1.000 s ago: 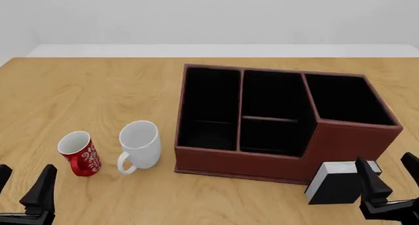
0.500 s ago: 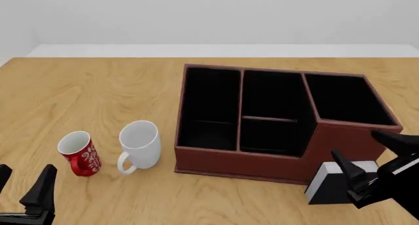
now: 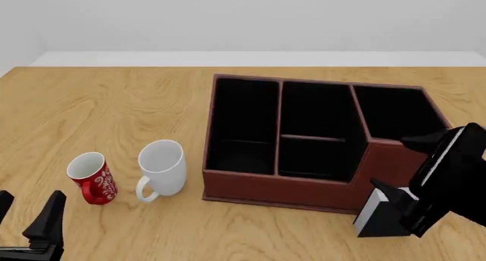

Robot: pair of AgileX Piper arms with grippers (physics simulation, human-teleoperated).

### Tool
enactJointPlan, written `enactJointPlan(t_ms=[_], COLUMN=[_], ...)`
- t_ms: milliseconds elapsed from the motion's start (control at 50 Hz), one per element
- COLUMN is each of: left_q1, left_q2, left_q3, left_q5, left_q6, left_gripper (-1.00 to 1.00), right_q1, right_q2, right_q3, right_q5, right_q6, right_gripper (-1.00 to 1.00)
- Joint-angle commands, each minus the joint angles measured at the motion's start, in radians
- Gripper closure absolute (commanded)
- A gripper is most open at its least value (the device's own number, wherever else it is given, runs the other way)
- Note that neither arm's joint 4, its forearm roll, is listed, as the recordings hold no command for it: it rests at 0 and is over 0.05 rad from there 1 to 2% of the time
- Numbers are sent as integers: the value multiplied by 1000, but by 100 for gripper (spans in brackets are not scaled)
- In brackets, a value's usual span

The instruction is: Pick up the book and place it in the right compartment of the caddy.

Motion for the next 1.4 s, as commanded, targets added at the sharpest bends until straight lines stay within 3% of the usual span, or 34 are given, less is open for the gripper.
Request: enactJointPlan(t_ms=[20, 120, 180, 200, 500, 520, 980, 1400], left_q1=[0, 0, 0, 0, 0, 0, 0, 0], left_q2=[0, 0, 0, 0, 0, 0, 0, 0], left_q3=[0, 0, 0, 0, 0, 0, 0, 0], left_q5=[0, 0, 0, 0, 0, 0, 0, 0], left_q6=[0, 0, 0, 0, 0, 0, 0, 0], left_gripper=[-100, -100, -100, -100, -100, -100, -100, -100], right_q1=[62, 46, 55, 46, 72, 90, 77, 117], right_q2=[92, 125, 145, 149, 219, 233, 323, 391], right_q3=[-109, -122, -145, -143, -199, -216, -235, -193], right_q5=[150, 179, 214, 226, 337, 349, 359, 304], right_q6=[-67, -123, -111, -130, -151, -124, -163, -96], right_gripper=[-100, -100, -100, -100, -100, -100, -100, -100])
